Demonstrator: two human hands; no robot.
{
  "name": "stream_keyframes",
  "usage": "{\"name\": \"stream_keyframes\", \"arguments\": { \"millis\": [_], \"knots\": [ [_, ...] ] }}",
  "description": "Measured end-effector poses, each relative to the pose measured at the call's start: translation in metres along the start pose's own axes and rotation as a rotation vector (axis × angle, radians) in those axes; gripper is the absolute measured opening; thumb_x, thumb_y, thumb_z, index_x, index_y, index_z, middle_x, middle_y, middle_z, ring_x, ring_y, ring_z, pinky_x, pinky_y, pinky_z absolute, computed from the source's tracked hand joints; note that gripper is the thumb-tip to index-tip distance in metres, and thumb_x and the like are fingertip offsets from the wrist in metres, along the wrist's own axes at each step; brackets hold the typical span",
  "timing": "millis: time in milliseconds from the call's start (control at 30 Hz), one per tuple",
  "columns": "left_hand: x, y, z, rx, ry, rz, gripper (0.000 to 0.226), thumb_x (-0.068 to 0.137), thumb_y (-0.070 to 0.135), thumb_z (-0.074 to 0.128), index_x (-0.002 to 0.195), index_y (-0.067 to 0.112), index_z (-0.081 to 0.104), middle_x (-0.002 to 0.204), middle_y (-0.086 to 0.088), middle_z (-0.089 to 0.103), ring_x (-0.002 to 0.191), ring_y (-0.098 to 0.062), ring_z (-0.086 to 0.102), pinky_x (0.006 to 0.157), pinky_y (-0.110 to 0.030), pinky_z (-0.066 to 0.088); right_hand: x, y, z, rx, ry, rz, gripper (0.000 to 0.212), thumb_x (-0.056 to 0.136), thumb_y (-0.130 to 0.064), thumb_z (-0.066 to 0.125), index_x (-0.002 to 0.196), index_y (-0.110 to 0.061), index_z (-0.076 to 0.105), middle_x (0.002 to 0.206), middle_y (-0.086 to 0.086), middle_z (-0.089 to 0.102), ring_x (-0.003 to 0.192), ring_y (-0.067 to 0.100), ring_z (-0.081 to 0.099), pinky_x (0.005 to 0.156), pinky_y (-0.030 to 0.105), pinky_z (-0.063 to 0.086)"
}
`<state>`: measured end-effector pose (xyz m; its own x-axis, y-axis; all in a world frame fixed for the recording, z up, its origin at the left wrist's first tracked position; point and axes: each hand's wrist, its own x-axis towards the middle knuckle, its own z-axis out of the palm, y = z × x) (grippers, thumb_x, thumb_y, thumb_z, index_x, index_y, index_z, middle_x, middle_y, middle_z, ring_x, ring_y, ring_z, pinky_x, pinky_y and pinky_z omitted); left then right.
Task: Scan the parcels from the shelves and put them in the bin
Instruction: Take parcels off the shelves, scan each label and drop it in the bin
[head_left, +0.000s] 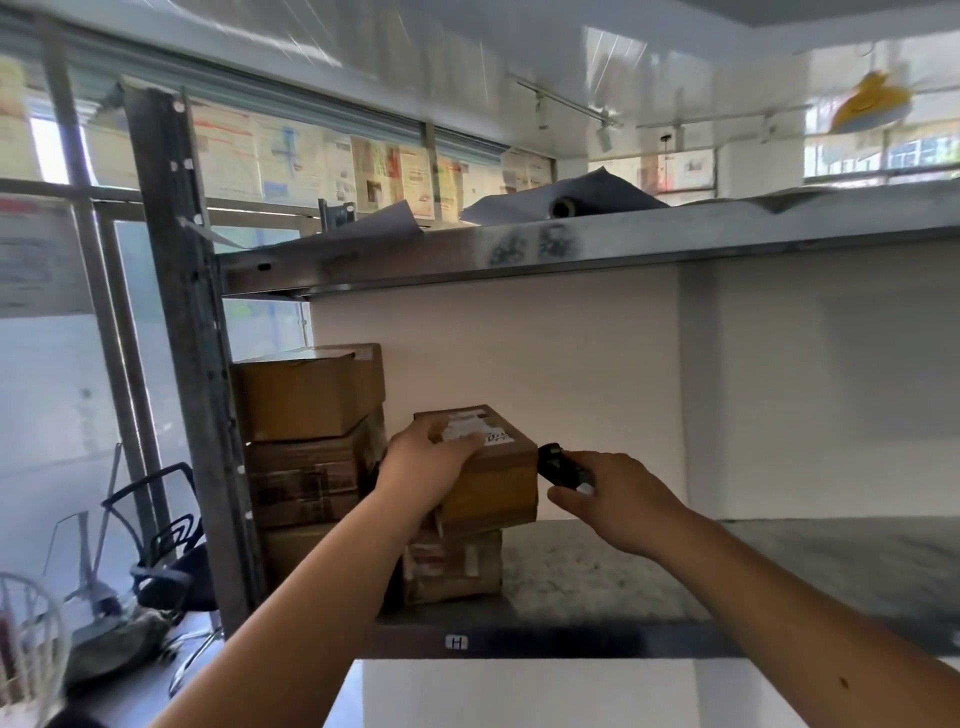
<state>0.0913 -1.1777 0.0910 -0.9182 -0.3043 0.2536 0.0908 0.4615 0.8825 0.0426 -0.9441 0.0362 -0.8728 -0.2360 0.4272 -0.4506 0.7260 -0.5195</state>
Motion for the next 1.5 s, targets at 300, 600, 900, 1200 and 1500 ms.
{"name": "stream_keyframes", "arguments": {
  "millis": [300,600,900,1200,1500],
  "knots": [
    [0.005,-0.002,0.003,-0.132,-0.148,-0.114,0.097,0.084,0.054,0.082,0.162,0.034,0.028,0.145,-0.005,0.054,0.120,-0.031,0.060,0.106,-0.049,0.053,0.000,0.008,0.000,-0.003,-0.010,-0.033,0.054,0.096,-0.056,0.062,0.145,-0.033,0.056,0.125,-0.001,0.068,0.100,0.015,0.064,0.084,0.034,0.056],
    [-0.016,-0.008,0.001,-0.361,-0.282,0.034,0.102,0.075,0.012,0.092,0.151,0.054,0.038,0.136,0.004,0.062,0.118,-0.026,0.066,0.094,-0.048,0.061,-0.022,0.011,0.007,0.058,0.027,0.019,0.062,0.098,-0.056,0.061,0.155,-0.036,0.044,0.132,-0.001,0.065,0.106,0.015,0.064,0.089,0.032,0.056],
    [-0.033,-0.006,0.029,-0.350,-0.116,0.207,0.102,0.056,0.043,0.098,0.138,0.063,0.042,0.140,0.015,0.052,0.125,-0.022,0.057,0.100,-0.049,0.058,-0.052,0.002,-0.011,0.136,0.095,0.028,0.055,0.103,-0.050,0.057,0.155,-0.038,0.043,0.129,-0.004,0.067,0.106,0.013,0.064,0.091,0.032,0.054],
    [-0.063,-0.006,0.081,-0.562,-0.327,0.211,0.128,0.043,0.030,0.103,0.144,0.068,0.033,0.141,0.018,0.054,0.129,-0.019,0.058,0.096,-0.050,0.060,-0.108,0.025,-0.037,0.112,0.160,0.160,0.038,0.103,-0.048,0.055,0.140,-0.041,0.056,0.096,-0.008,0.069,0.083,0.004,0.064,0.069,0.022,0.051],
    [-0.100,-0.017,0.123,-0.462,-0.437,0.281,0.146,0.021,0.069,0.098,0.148,0.067,0.024,0.150,0.020,0.043,0.135,-0.015,0.050,0.105,-0.051,0.055,-0.182,0.037,-0.056,0.036,0.198,0.298,0.038,0.101,-0.061,0.051,0.138,-0.054,0.051,0.104,-0.012,0.072,0.090,0.002,0.066,0.077,0.024,0.055]
  ]
}}
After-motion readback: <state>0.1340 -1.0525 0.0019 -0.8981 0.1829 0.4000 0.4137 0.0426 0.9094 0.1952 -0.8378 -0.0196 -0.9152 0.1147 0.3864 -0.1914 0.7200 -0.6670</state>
